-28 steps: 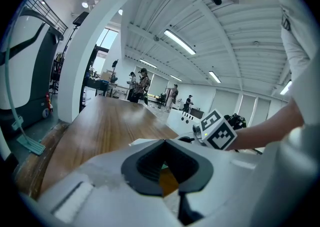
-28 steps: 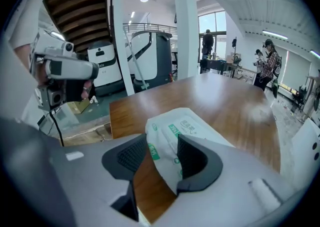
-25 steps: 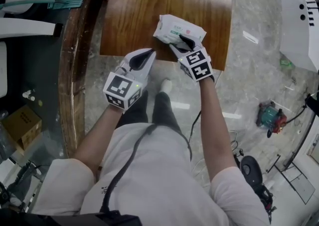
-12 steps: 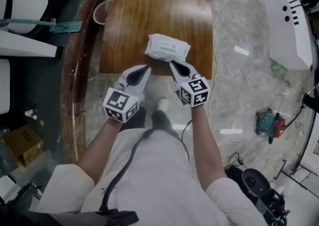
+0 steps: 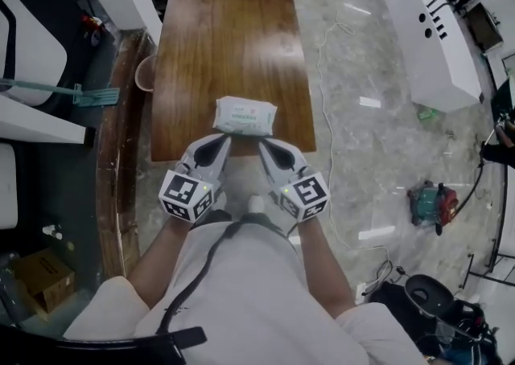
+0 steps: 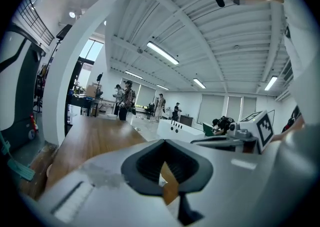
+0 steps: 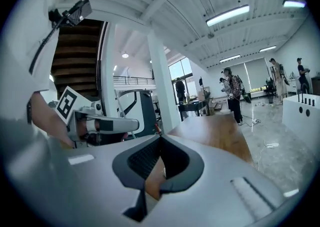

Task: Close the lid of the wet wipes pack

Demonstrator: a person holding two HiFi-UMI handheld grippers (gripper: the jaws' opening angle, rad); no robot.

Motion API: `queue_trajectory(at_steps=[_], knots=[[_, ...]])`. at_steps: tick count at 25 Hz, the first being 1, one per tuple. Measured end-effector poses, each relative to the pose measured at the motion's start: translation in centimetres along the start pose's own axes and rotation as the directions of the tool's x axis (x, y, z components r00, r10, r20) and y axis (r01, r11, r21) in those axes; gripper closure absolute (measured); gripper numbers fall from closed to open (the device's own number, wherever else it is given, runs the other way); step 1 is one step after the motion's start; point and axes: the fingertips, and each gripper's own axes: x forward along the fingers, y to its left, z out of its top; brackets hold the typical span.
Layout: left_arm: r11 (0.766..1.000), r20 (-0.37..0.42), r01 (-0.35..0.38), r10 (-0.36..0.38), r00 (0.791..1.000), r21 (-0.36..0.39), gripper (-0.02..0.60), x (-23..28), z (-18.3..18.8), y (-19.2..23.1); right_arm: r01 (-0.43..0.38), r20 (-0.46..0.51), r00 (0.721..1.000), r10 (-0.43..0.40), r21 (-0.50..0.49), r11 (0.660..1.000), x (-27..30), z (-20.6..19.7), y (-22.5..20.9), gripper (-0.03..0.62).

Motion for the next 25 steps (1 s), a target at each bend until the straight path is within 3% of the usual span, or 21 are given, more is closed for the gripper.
queue_trajectory(at_steps=[8,25], knots=[[0.999,0.04,0.035,-0.036,0.999,0.039,0.578,-0.1,3.0,-1.2,0.046,0.061,0.997,-0.045,-0.002,0.999,-2.3,2.0,0.5,0.586],[0.999,0.039,0.01,-0.011,0.999,0.038,0.578,2.0,3.8,-0.3,0.053,0.061,0.997,-0.052,-0.017,0.998,-1.5,3.2,-2.8,0.586]])
